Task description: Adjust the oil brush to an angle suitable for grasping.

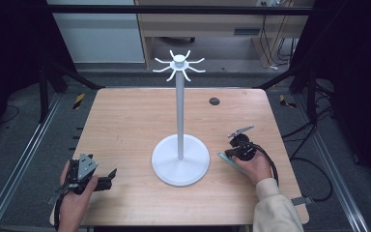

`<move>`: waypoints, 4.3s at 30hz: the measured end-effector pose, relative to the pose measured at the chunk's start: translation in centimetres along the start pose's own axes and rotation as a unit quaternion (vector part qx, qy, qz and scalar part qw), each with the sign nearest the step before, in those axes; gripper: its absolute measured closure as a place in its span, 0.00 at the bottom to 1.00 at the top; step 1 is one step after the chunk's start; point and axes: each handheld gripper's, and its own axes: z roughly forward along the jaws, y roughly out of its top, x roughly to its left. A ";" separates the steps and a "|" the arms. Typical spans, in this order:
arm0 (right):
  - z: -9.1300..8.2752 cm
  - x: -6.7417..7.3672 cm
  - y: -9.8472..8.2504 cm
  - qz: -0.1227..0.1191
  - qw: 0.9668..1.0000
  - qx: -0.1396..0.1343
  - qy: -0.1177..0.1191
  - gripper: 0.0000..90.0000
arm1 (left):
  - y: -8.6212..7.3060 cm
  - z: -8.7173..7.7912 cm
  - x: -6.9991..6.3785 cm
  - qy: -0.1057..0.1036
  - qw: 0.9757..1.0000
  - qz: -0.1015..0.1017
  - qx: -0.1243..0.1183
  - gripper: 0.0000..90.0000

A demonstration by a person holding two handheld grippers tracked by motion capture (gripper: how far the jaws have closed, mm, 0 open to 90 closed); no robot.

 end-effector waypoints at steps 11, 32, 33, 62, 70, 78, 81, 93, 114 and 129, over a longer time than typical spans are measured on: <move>-0.1 1.2 -0.1 -0.041 0.998 0.015 0.044 1.00 | 0.0 0.0 0.0 0.000 1.000 0.001 0.002 0.03; -4.8 1.3 -2.2 -0.111 0.993 0.049 -0.005 0.91 | 0.0 0.0 -0.1 0.002 1.000 0.002 0.003 0.03; -5.2 1.0 -2.3 -0.116 0.991 0.061 -0.008 0.87 | 0.0 0.0 0.0 0.001 1.000 0.002 0.004 0.03; -3.9 0.5 -2.6 -0.158 0.975 0.156 0.025 0.84 | 0.0 0.1 -0.1 0.000 1.000 0.006 0.006 0.03; -3.5 0.8 -2.5 -0.160 0.972 0.168 0.028 0.85 | 0.0 0.1 -0.1 0.001 1.000 0.005 0.006 0.03; -3.2 0.7 -2.5 -0.165 0.971 0.174 0.029 0.89 | 0.0 0.2 -0.2 0.000 1.000 0.007 0.007 0.03; -3.2 0.7 -2.5 -0.164 0.970 0.174 0.029 0.89 | 0.0 0.2 -0.1 0.000 1.000 0.008 0.008 0.03; -3.1 0.8 -2.4 -0.170 0.968 0.180 0.032 0.91 | 0.0 0.2 -0.2 0.000 1.000 0.008 0.008 0.03; -8.1 1.1 1.7 -0.140 0.990 0.023 0.021 0.91 | 0.0 0.1 -0.2 0.000 1.000 0.008 0.008 0.03; -8.6 1.0 5.2 -0.055 0.989 -0.135 0.027 0.92 | 0.0 0.1 -0.1 0.001 1.000 0.004 0.007 0.03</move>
